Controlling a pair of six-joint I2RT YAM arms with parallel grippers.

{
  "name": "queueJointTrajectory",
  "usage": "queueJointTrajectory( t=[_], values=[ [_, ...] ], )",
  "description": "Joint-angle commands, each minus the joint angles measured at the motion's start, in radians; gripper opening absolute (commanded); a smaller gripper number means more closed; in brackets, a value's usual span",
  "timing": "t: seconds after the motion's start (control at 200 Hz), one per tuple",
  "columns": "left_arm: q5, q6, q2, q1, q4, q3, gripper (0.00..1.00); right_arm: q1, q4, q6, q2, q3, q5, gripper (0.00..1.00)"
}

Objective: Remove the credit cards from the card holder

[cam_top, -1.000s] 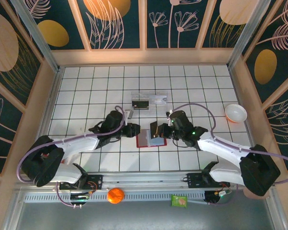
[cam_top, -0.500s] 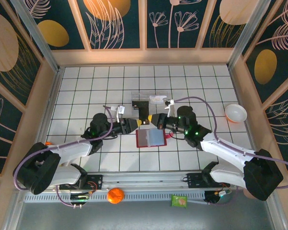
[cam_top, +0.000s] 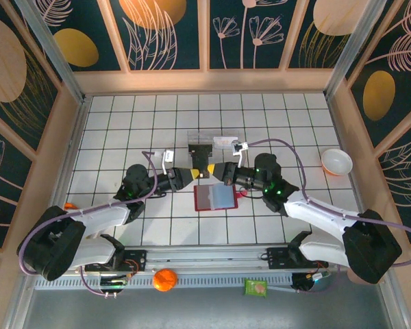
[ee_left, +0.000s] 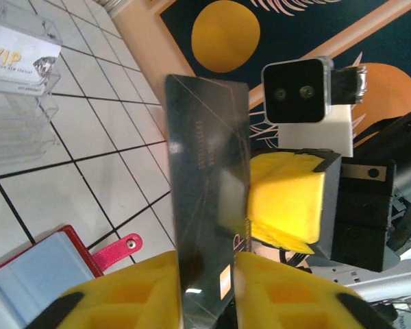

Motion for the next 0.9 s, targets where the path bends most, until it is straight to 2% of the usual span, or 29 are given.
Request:
queueJointTrajectory(
  t=[0.0,0.17,0.21,0.305,0.45,0.631,0.761,0.876,0.896],
  values=[
    [0.034,0.001,-0.021,0.006,0.071,0.007,0.18,0.005,0.055,0.012,0.014,-0.018,-0.024,0.0],
    [0.04,0.022,-0.021,0.006,0.014,0.029,0.0,0.015,0.012,0.004,0.031,-0.016,-0.003,0.0],
    [0.037,0.047,-0.025,0.006,-0.029,0.045,0.0,0.015,-0.014,-0.003,0.028,-0.013,0.008,0.0],
    [0.024,0.14,-0.042,0.006,-0.209,0.101,0.0,0.009,-0.11,-0.046,-0.003,-0.002,0.036,0.11],
    [-0.044,0.337,-0.07,0.006,-0.533,0.219,0.0,-0.024,-0.259,-0.101,-0.09,-0.012,0.103,0.13],
    [-0.15,0.58,-0.032,-0.001,-0.862,0.407,0.0,-0.096,-0.345,-0.108,-0.205,-0.058,0.124,0.13],
    [-0.236,0.852,0.068,-0.007,-1.127,0.611,0.0,-0.147,-0.373,-0.096,-0.277,-0.096,0.114,0.13],
    [-0.273,1.052,0.182,-0.008,-1.327,0.811,0.0,-0.151,-0.387,-0.092,-0.319,-0.121,0.095,0.13],
    [-0.274,1.086,0.201,-0.007,-1.359,0.844,0.0,-0.179,-0.39,-0.09,-0.326,-0.124,0.094,0.13]
  ],
)
